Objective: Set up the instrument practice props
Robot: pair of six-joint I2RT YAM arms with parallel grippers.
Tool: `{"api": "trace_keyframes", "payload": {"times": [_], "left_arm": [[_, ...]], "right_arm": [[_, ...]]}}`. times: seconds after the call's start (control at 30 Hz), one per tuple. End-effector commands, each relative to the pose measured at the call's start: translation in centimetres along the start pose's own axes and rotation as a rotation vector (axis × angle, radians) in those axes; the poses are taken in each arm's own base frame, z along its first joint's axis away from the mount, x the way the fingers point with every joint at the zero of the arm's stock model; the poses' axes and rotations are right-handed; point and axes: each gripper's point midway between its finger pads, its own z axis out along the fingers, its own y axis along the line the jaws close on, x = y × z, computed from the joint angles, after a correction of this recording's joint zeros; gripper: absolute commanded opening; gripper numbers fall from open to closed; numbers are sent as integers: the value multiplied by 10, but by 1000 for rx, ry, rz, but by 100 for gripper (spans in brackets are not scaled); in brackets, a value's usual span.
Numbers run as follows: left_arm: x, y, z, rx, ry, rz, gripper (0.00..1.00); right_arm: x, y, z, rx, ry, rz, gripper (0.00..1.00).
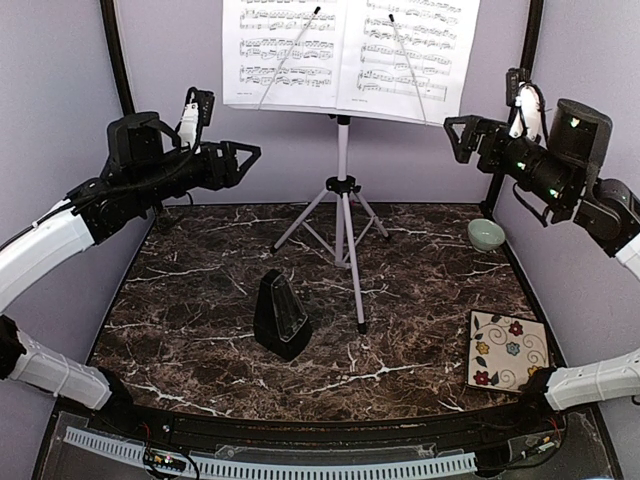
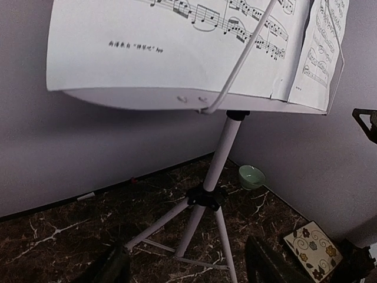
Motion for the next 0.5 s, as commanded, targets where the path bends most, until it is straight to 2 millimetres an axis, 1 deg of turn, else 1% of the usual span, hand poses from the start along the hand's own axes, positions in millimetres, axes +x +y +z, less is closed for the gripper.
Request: {"api": "trace_keyframes", "payload": {"times": [0.0,0.1,0.17,0.27,0.33,0.43,0.47], "left_arm": [[41,7,-18,-10,133,-69,70],[82,14,-29,-28,252,-87,72],[100,14,-38,-19,310,-90,74],[125,11,-48,10,391,-93,75],[144,4,-52,62,445,-96,75],[171,0,-57,103,516,-124,75],[177,0,-58,105,528,-133,75]], "right_arm": [[45,-19,-9,84,141,77,100],[77,-21,-10,84,220,98,100],[101,-18,-10,62,264,112,100],[147,-9,-8,5,343,113,99],[175,-1,-5,-45,391,106,99],[196,14,2,-110,430,96,99],[201,20,5,-131,439,88,99]]}}
